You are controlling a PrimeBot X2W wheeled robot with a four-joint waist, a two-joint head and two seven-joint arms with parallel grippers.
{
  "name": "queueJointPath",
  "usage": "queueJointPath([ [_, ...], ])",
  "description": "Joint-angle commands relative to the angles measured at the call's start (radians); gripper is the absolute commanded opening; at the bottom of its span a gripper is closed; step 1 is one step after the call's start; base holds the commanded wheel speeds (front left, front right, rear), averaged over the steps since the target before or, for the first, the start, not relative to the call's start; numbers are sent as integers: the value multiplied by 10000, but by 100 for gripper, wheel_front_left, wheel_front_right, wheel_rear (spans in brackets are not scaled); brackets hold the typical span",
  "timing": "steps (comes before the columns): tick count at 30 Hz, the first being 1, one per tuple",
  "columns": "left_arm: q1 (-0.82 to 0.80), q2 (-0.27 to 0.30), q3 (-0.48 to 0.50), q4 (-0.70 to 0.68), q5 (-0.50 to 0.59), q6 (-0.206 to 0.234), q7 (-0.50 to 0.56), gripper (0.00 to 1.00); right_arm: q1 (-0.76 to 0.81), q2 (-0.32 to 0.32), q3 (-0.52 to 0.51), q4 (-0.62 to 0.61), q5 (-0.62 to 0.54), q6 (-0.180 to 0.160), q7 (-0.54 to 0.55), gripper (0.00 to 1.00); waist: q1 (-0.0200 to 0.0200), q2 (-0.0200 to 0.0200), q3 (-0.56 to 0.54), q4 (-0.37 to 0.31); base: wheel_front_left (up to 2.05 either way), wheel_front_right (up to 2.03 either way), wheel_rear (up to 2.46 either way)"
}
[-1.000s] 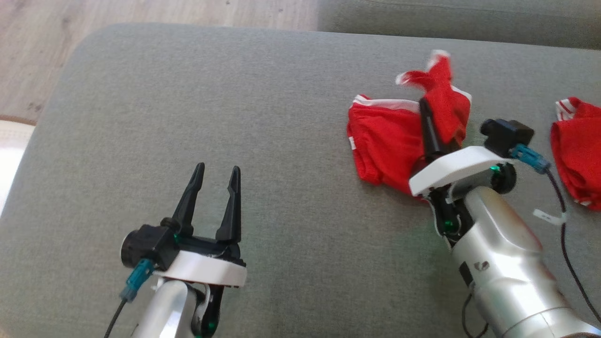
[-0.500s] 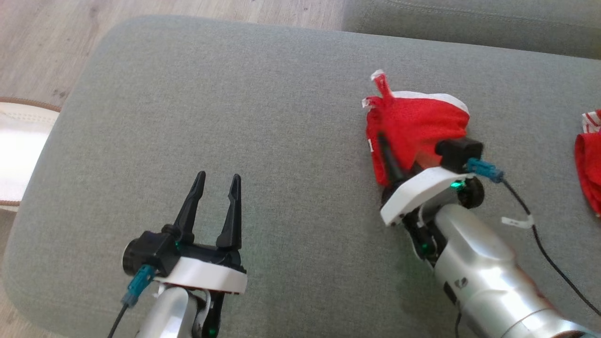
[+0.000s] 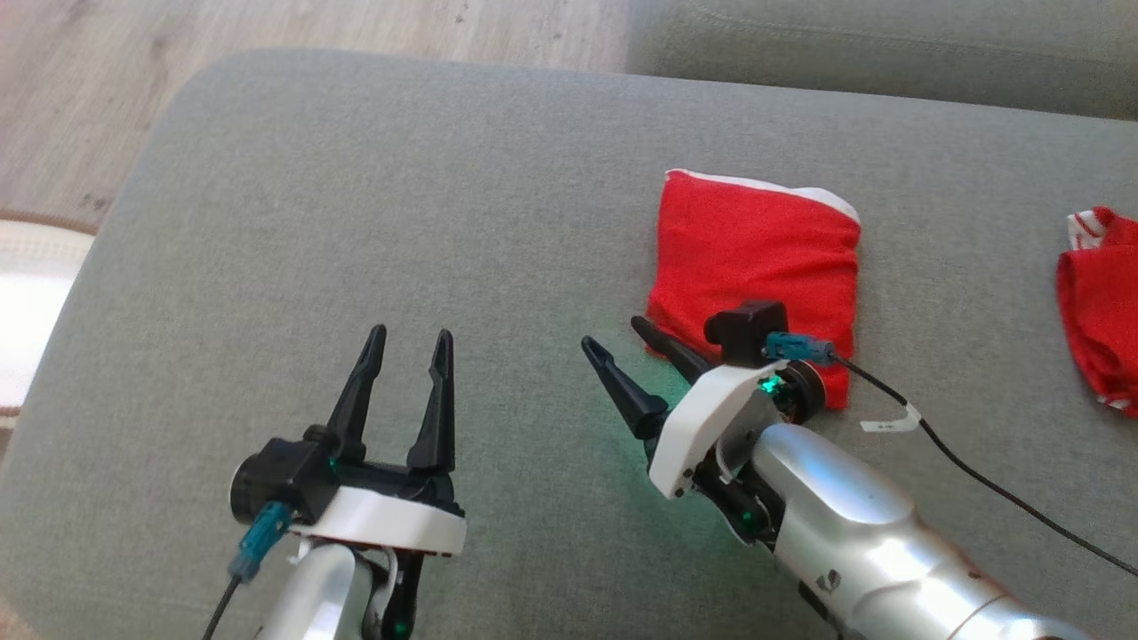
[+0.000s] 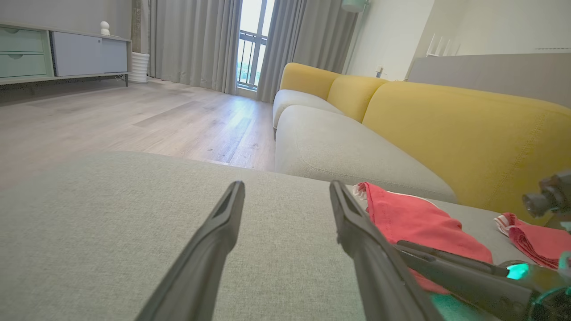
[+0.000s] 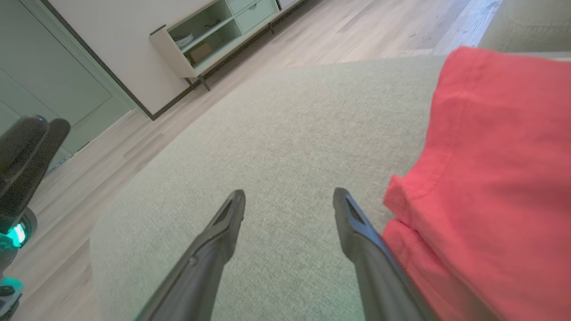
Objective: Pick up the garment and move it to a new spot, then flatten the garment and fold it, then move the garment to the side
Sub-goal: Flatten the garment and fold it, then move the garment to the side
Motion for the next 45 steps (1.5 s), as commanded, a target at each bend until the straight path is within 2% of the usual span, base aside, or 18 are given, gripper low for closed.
queueJointPath([
  [1, -180, 60, 340, -286, 3, 49, -51, 100, 19, 152, 67, -347, 102, -9, -148, 100, 0, 0, -95, -121, 0, 0, 0],
  [6, -155, 60, 534, -478, 84, 37, -51, 100, -223, 152, -212, -317, 2, -9, -824, 100, 0, 0, -279, -520, 0, 0, 0],
  [11, -86, 60, 785, -872, 156, 27, -51, 100, -448, -126, -1214, -210, -908, -9, -1315, 100, 0, 0, -402, -1113, 0, 0, 0],
  [14, -72, 60, 937, -1169, 170, -1, -51, 100, -352, -447, -2443, -496, -1755, -9, -1373, 100, 0, 0, -427, -1509, 0, 0, 0],
  [18, -92, 60, 1067, -1545, 196, -47, -51, 100, 472, -661, -4630, -1623, -3276, -9, -1379, 100, 0, 0, -409, -1956, 0, 0, 0],
  [25, -118, 60, 1334, -2039, 215, -148, -51, 100, 2602, -73, -7774, -3830, -5664, -9, -1382, 100, 0, 0, -245, -2657, 0, 0, 0],
  [31, -130, 60, 1477, -2087, 253, -222, -51, 100, 3587, 135, -8430, -4730, -6325, -9, -1383, 100, 0, 0, -138, -2865, 0, 0, 0],
  [38, -210, 60, 1406, -2090, 260, -287, -51, 100, 3714, 149, -8388, -5048, -6132, -9, -1383, 100, 0, 0, -12, -2747, 0, 0, 0],
  [39, -241, 60, 1370, -2093, 260, -297, -51, 100, 3681, 149, -8403, -5071, -6123, -9, -1383, 82, 0, 0, 29, -2688, 0, 0, 0],
  [40, -271, 60, 1332, -2099, 257, -306, -51, 100, 3623, 150, -8413, -5103, -6144, -9, -1383, 0, 0, 0, 74, -2620, 0, 0, 0],
  [45, -409, 60, 1187, -2163, 221, -333, -51, 100, 3200, 151, -8268, -5223, -6438, -9, -1383, 0, 0, 0, 376, -2173, 0, 0, 0],
])
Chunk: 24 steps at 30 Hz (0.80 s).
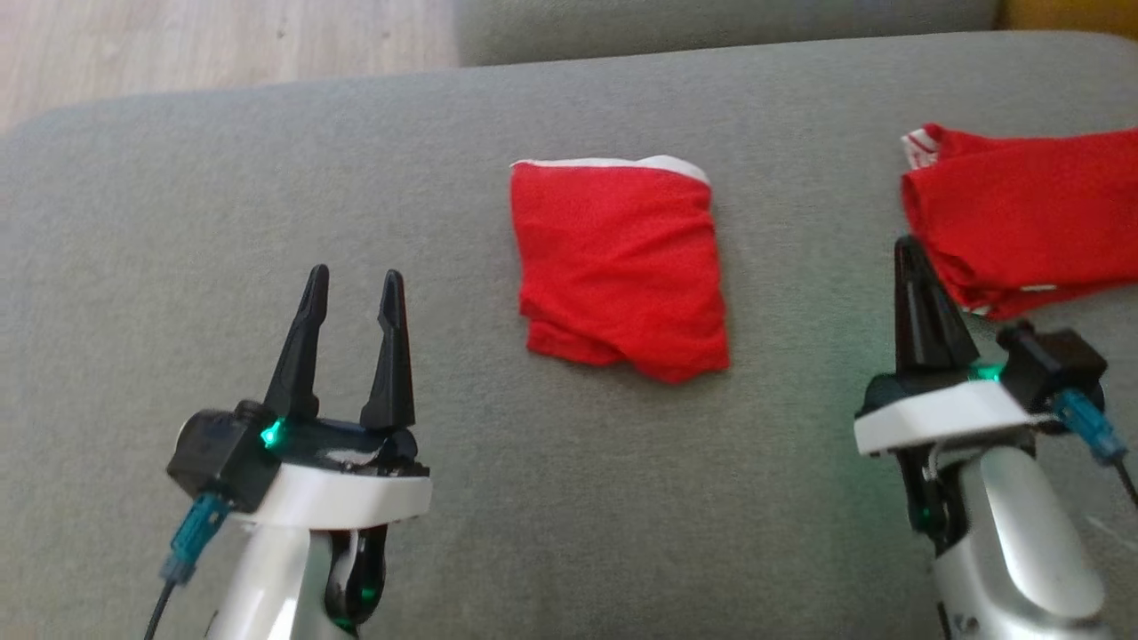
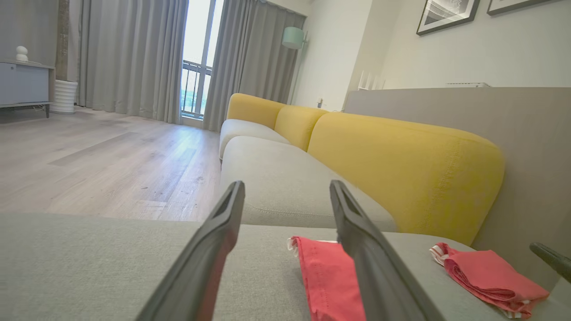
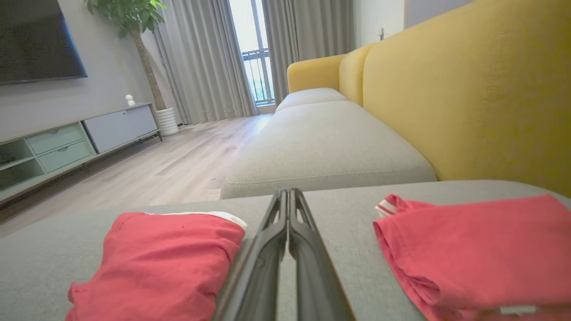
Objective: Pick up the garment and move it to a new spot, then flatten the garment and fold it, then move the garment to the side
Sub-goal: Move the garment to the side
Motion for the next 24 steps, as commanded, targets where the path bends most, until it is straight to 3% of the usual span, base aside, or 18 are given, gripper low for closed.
queueJointPath([
  [1, -495, 54, 209, -389, 9, -47, -49, 100, -609, 78, 301, -351, -123, -9, -92, 0, 0, -1, 233, 289, 0, 0, 0],
  [11, -990, 54, -410, -305, -191, -36, -49, 100, -2242, 79, 688, 1012, -543, -9, 231, 0, 0, -1, 1190, 1519, 0, 0, 0],
  [21, -1390, 54, -925, -202, -351, 50, -49, 100, -3985, 79, 187, 4657, -1736, -9, 837, 0, 0, -1, 1783, 2412, 0, 0, 0],
  [24, -1430, 54, -923, -158, -380, 71, -49, 100, -4320, 79, -124, 5149, -1809, -9, 406, 0, 0, -1, 1750, 2496, 0, 0, 0],
])
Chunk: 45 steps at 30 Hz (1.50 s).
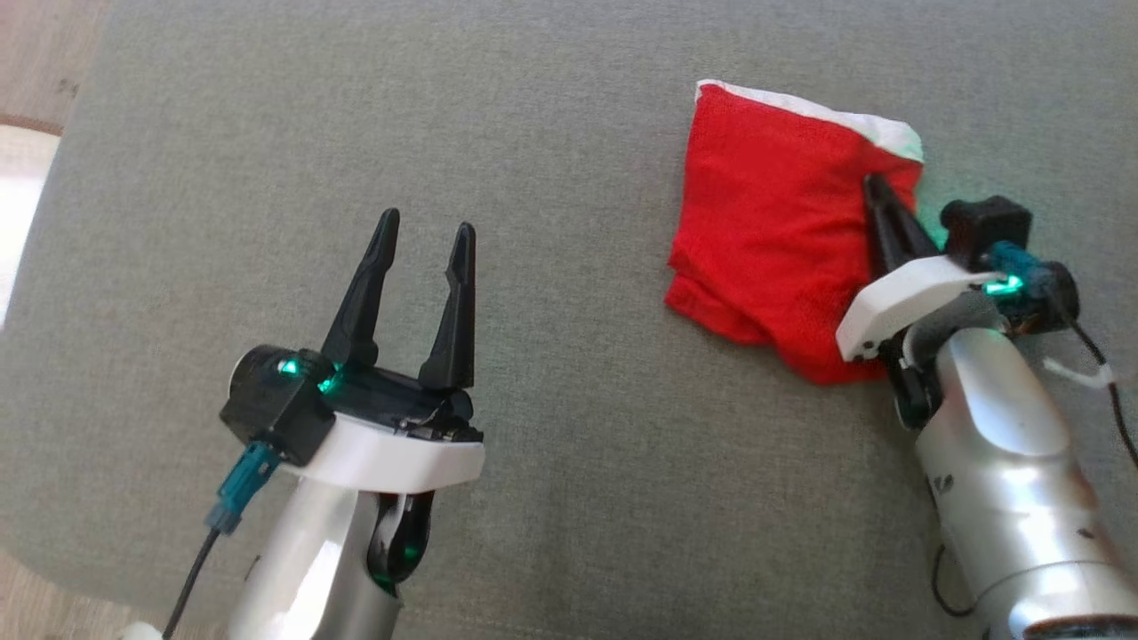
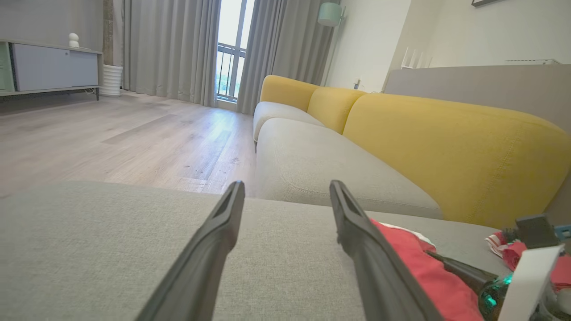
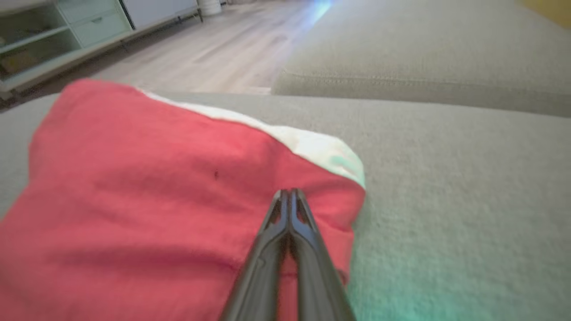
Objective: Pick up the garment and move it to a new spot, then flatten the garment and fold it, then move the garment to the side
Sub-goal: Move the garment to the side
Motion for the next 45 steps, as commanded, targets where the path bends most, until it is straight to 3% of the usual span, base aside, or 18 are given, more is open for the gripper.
queueJointPath([
  [1, -299, 70, 322, -266, -97, 56, -49, 100, -433, 118, 219, -182, 201, -9, -260, 0, -2, 0, -47, 40, 0, 0, 0],
  [10, -219, 70, 238, -272, -161, 135, -49, 100, -608, 118, 2252, -502, 1814, -9, -596, 0, -2, 0, -332, 46, 0, 0, 0],
  [16, -224, 70, 142, -309, -218, 185, -49, 100, -384, 118, 3774, 638, 2298, -9, 102, 0, -2, 0, -324, 92, 0, 0, 0],
  [23, -112, 70, 502, -232, -103, 188, -49, 100, -609, 118, 4636, 633, 3190, -9, -249, 0, -2, 0, -538, -345, 0, 0, 0],
  [31, 189, 70, 949, -370, 130, 110, -49, 100, -454, 118, 3561, -678, 3267, -9, -605, 0, -2, 0, -1157, -1330, 0, 0, 0],
  [40, 434, 70, 1289, -439, 300, 14, -49, 100, 1472, 113, 1650, -3100, 1834, -9, -611, 0, -2, 0, -1724, -2204, 0, 0, 0],
  [44, 639, 70, 1324, -416, 341, -6, -49, 100, 2457, 115, 972, -3947, 1733, -9, -611, 0, -2, 0, -1921, -2486, 0, 0, 0],
  [45, 705, 70, 1330, -387, 330, -8, -49, 100, 2700, 115, 846, -4150, 1749, -9, -612, 24, -2, 0, -1974, -2544, 0, 0, 0],
])
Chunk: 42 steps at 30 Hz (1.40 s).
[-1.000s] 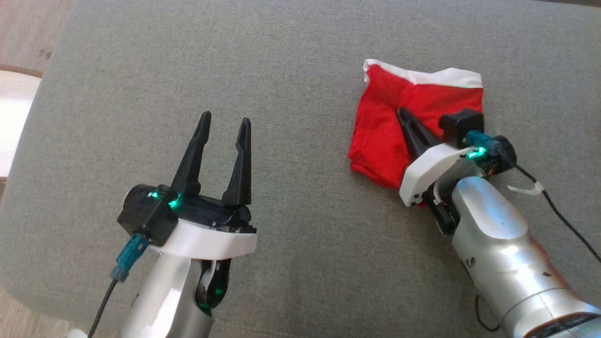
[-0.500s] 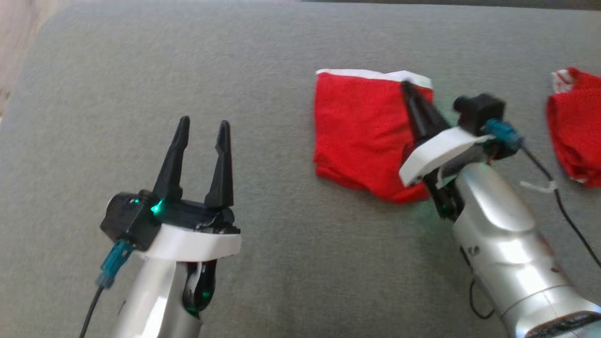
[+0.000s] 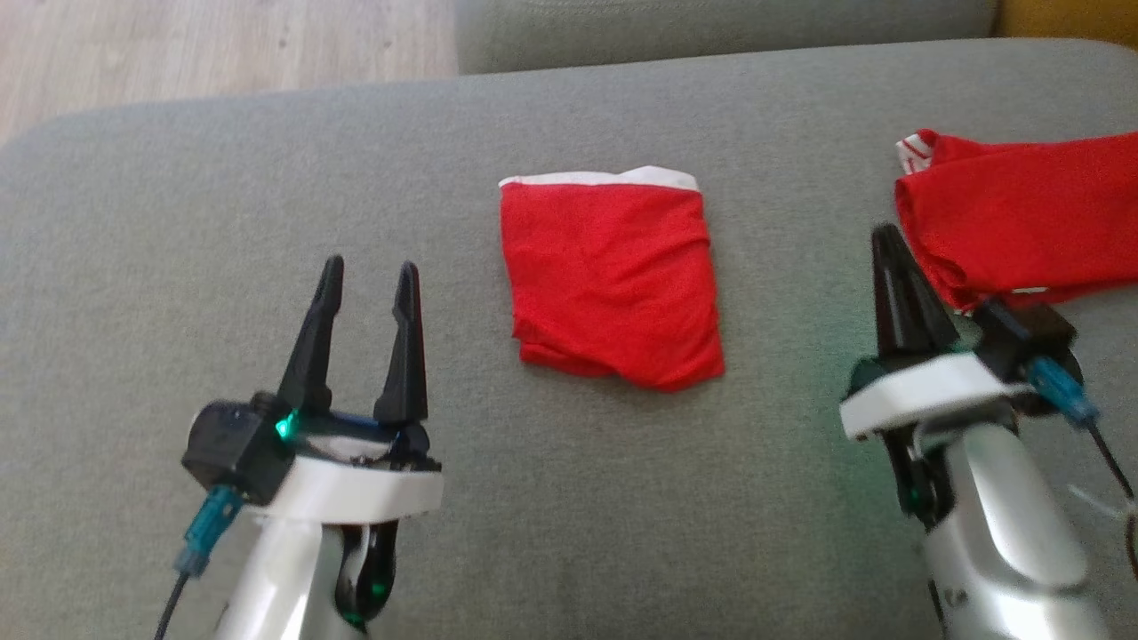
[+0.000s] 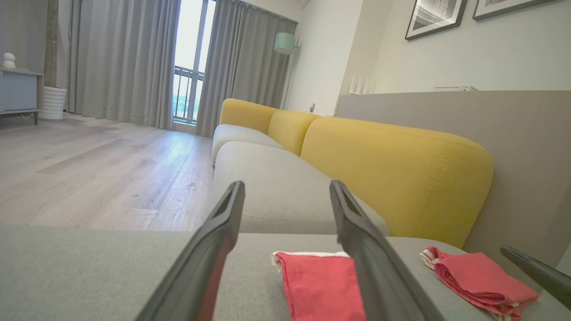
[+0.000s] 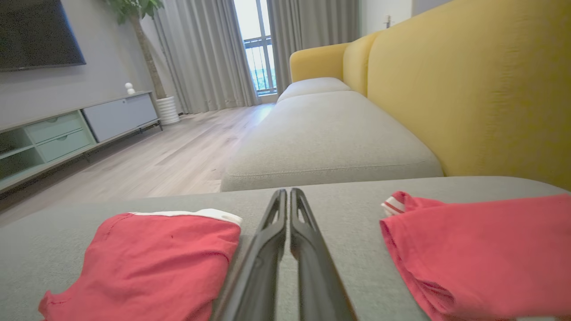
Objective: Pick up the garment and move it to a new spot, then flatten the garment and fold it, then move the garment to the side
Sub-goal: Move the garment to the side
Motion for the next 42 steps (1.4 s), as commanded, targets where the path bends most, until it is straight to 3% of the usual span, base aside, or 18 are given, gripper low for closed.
queueJointPath([
  [1, -45, 68, 380, -268, 29, -71, -49, 100, 143, 135, 50, -585, 15, -9, -105, 71, 1, 0, -184, -180, 0, 0, 0],
  [2, 26, 68, 384, -202, 2, -75, -49, 100, 380, 135, -48, -751, 130, -9, -105, 100, 1, 0, -226, -220, 0, 0, 0],
  [8, 263, 68, 502, 181, -100, -113, -49, 100, 1352, 136, -134, -1388, 291, -9, -106, 100, 1, 0, -409, -407, 0, 0, 0],
  [20, 18, 68, 407, 162, -23, -130, -49, 100, 919, 136, 330, -1103, 187, -9, 12, 100, 1, 0, -88, -79, 0, 0, 0],
  [42, -772, 68, -628, 323, -528, 38, -49, 100, -2479, 137, 2113, 4145, 2620, -9, 2667, 100, 1, 0, 1128, 1680, 0, 0, 0],
])
